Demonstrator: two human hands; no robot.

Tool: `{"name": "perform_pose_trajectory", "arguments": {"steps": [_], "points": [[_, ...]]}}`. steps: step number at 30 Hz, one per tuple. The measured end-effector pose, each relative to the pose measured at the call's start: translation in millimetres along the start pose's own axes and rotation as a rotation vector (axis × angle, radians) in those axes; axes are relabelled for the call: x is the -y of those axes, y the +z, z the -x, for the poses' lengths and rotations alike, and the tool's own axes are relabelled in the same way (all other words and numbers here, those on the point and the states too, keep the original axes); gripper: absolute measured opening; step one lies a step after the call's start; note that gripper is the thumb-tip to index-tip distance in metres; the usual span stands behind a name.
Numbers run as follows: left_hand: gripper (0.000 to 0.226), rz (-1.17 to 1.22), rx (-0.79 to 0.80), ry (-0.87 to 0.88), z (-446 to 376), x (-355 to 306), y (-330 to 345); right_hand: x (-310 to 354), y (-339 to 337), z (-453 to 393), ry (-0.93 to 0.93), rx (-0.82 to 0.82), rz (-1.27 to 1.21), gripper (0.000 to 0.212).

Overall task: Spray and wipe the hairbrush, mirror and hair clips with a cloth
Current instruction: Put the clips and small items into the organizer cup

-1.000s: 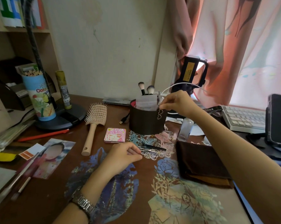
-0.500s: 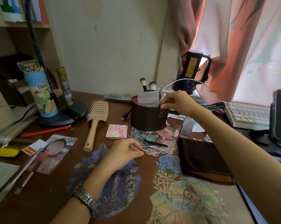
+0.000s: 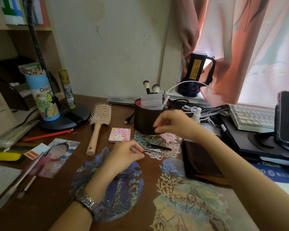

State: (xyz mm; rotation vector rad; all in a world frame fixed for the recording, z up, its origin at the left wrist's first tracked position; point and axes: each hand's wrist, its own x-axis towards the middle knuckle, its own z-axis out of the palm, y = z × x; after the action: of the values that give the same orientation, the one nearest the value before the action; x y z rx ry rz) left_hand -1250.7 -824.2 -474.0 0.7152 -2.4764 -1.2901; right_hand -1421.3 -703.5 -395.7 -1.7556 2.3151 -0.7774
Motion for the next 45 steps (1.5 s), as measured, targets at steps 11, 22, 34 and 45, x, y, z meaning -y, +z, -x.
{"name": "perform_pose_trajectory", "arguments": {"steps": [11,22,34,45], "points": [[0.009,-0.008,-0.039,-0.006,1.7,1.5,-3.7,-14.0,57.6,13.9,0.040,0.103,0.075,0.015],[0.010,-0.019,-0.034,-0.001,1.4,0.9,-2.4,-11.9,66.6,17.1,0.068,0.079,0.033,0.009],[0.021,0.080,-0.026,-0.029,2.0,-0.9,5.6,9.7,69.5,23.9,0.344,-0.107,-0.833,0.017],[0.009,0.088,-0.039,0.027,0.0,0.3,6.6,7.7,66.9,27.1,0.359,-0.104,-0.827,0.021]]}}
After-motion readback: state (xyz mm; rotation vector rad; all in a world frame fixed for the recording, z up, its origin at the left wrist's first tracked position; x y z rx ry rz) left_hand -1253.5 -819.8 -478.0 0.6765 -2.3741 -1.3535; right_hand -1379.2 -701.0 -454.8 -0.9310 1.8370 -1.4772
